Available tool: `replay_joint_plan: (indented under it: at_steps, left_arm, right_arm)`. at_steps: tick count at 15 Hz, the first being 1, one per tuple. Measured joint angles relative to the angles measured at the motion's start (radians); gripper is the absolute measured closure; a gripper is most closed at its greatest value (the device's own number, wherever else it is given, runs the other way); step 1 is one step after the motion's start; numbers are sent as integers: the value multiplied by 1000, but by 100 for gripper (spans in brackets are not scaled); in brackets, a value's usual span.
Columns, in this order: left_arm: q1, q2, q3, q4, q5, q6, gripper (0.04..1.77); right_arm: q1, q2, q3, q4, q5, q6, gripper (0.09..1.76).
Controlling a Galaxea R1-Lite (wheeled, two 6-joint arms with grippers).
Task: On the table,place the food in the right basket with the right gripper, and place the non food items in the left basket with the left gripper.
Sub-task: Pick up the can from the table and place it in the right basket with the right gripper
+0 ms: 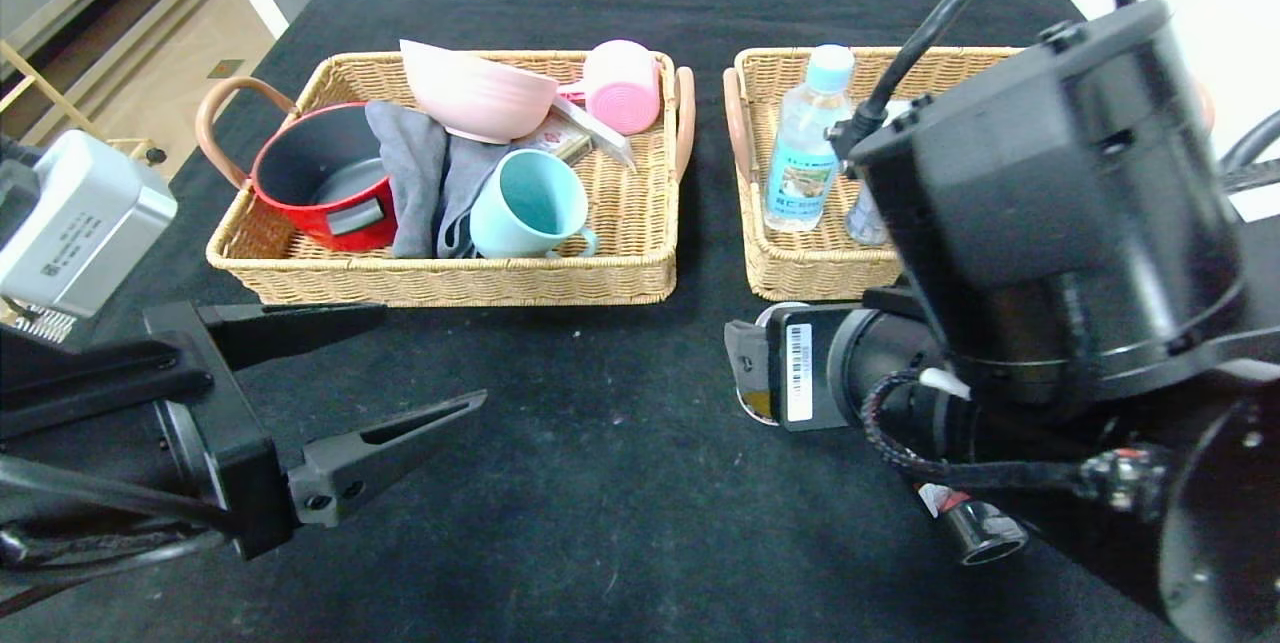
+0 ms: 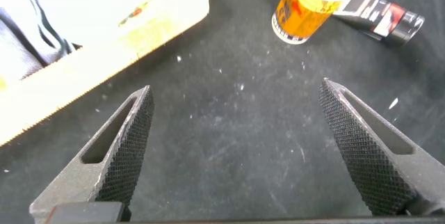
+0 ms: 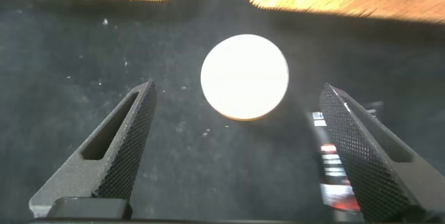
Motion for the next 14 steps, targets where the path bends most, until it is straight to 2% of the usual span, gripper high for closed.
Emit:
replay_joint_plan:
  at_steps: [13,14]
  left_arm:
    - [0,-36,2,1,-26,6,9]
    - [0,-37,3,3,-26,8,9]
  right_arm:
    - [-75,176,-64,-4,0,80,14]
    - [-77,182,-64,-4,-1,84,19]
